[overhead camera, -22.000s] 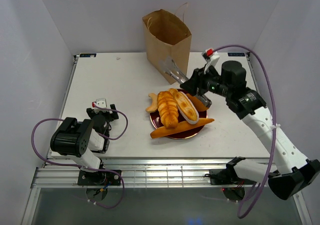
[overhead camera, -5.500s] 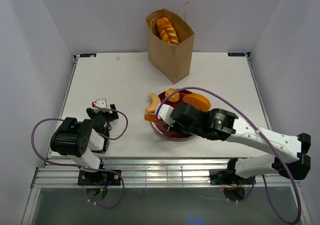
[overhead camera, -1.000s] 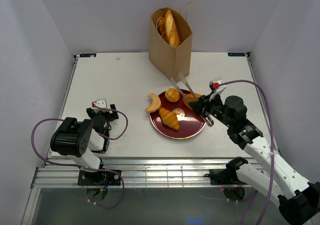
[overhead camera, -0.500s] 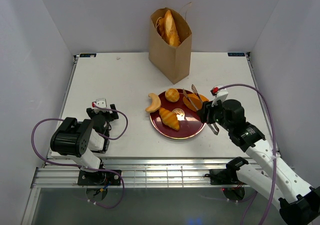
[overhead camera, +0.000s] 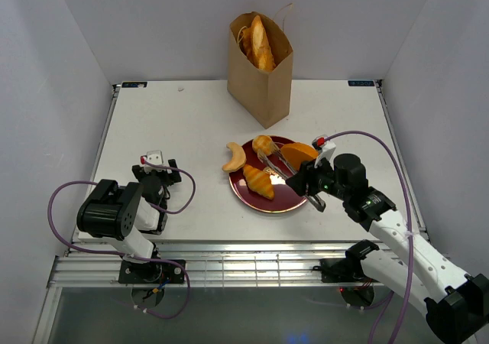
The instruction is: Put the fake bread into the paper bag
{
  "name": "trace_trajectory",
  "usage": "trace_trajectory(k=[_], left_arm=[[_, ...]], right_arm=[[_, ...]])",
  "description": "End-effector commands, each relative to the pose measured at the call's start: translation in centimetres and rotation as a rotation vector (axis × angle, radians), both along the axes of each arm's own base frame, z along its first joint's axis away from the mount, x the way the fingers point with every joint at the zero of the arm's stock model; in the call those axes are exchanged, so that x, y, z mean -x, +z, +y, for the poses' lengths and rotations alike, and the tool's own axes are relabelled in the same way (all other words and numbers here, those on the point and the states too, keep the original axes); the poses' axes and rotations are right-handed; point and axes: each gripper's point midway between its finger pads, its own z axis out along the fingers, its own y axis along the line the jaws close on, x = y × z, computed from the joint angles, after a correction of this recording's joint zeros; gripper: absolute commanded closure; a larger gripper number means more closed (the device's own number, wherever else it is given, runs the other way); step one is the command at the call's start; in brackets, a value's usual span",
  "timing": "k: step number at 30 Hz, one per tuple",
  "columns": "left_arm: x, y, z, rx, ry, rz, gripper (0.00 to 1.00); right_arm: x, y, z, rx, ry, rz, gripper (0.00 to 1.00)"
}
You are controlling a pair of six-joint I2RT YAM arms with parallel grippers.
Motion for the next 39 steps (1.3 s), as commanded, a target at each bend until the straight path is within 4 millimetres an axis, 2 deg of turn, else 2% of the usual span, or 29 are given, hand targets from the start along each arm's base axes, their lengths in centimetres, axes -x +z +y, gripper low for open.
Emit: trace_trajectory(k=[1, 11, 18, 22, 28, 34, 38, 39], left_arm=[[-0.9, 3.1, -0.3, 0.029, -0.009, -0.124, 0.02], [-1.0, 3.2, -0.2, 0.029, -0.007, -0.125, 0.02], [-0.9, 3.1, -0.3, 0.029, -0.009, -0.124, 0.02], [-1.0, 3.2, -0.3, 0.03, -0.009, -0.127, 0.02], [-1.0, 3.2, -0.3, 0.029, -0.009, -0.125, 0.02], [-1.0, 3.2, -0.3, 0.029, -0.009, -0.125, 0.02], [-0.9, 3.2, -0.3, 0.029, -0.009, -0.125, 0.02], [-0.9, 3.2, -0.2, 0.029, -0.006, -0.127, 0.02]], right_arm=[[0.6, 1.3, 2.9, -0.171, 0.092, 0.044, 0.47], [-1.0, 0.3, 5.3, -0.312, 0.075, 0.135, 0.47], [-2.4, -0.6, 6.3, -0.314, 0.069, 0.175, 0.47], [-3.3, -2.0, 6.5, -0.29, 0.047, 0.215, 0.47], [-3.6, -3.4, 7.4, -0.296, 0.066, 0.258, 0.47], [-3.7, -3.4, 8.4, -0.331, 0.106, 0.28, 0.48], [-3.9, -4.0, 8.5, -0.327, 0.1, 0.303, 0.52], [-3.8, -4.0, 8.6, -0.328, 0.1, 0.307, 0.57]])
